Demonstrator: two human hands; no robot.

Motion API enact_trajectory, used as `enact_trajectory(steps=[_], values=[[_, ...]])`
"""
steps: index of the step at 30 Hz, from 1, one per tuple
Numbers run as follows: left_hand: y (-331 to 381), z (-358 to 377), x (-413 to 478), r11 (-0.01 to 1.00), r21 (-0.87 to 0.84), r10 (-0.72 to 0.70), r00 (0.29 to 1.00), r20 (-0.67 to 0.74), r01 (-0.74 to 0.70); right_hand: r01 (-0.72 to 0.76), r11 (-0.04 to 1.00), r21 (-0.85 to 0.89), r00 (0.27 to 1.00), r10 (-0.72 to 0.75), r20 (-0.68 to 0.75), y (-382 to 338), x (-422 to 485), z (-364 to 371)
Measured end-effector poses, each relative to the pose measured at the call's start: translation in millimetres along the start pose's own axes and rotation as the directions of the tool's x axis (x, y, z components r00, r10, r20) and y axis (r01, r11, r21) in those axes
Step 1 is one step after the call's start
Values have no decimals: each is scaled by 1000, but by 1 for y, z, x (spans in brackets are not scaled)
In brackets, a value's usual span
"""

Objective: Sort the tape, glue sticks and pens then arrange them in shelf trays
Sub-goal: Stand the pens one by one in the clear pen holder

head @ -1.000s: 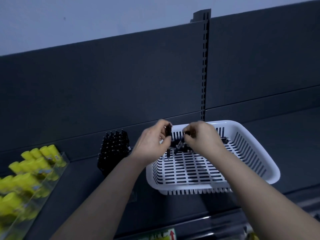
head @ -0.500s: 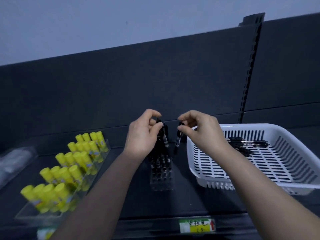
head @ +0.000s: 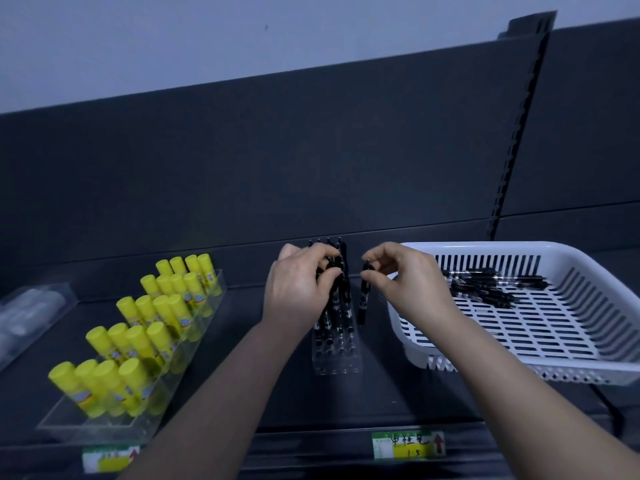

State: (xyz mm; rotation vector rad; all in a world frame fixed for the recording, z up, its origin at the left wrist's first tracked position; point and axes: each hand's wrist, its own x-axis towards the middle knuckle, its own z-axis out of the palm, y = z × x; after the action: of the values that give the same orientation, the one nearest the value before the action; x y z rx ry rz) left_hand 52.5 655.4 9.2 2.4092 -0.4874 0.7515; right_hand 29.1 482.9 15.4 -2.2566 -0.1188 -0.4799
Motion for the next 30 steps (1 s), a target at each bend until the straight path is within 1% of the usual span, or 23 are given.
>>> enact_trajectory(steps=[2,6,9,11,13,17,19,22,25,27,30], values=[[1,2,-1,1000,-18,-10,1000,-15,10,7,1000,5,1000,-7,-9,-1,0,0],[-2,7,-6,1000,26,-8,1000,12,7,24,1000,10,999,-23,-22,-2,1,-1],[-5,10,-10,998,59,38,999,22,-39,23,1000,6,999,-23,-23,-1,0,-1],[-5,12,-13,994,94,51,997,53,-56,23,1000,10,1000,-23,-18,-1,-1,0],[-5,13,-13,994,102,38,997,66,-44,32,999,19,999,-31,-9,-2,-1,1],[-7,11,-13,994,109,-38,994,100,27,57,998,24,998,-57,0,-4,0,5],[-7,10,-14,996,87,-27,994,102,18,59,998,23,998,-59,9,-4,1,8],[-8,6,-14,999,8,-41,999,19,41,82,997,-8,996,-81,31,-3,2,15],[-15,-2,-12,997,6,-77,994,-83,78,103,992,-78,991,-96,92,0,1,26],[-19,-9,-11,994,18,-105,989,-102,107,100,987,-128,987,-82,137,3,-2,33],[-23,-15,-12,993,40,-108,987,-115,114,81,987,-140,990,-63,124,6,-3,37]])
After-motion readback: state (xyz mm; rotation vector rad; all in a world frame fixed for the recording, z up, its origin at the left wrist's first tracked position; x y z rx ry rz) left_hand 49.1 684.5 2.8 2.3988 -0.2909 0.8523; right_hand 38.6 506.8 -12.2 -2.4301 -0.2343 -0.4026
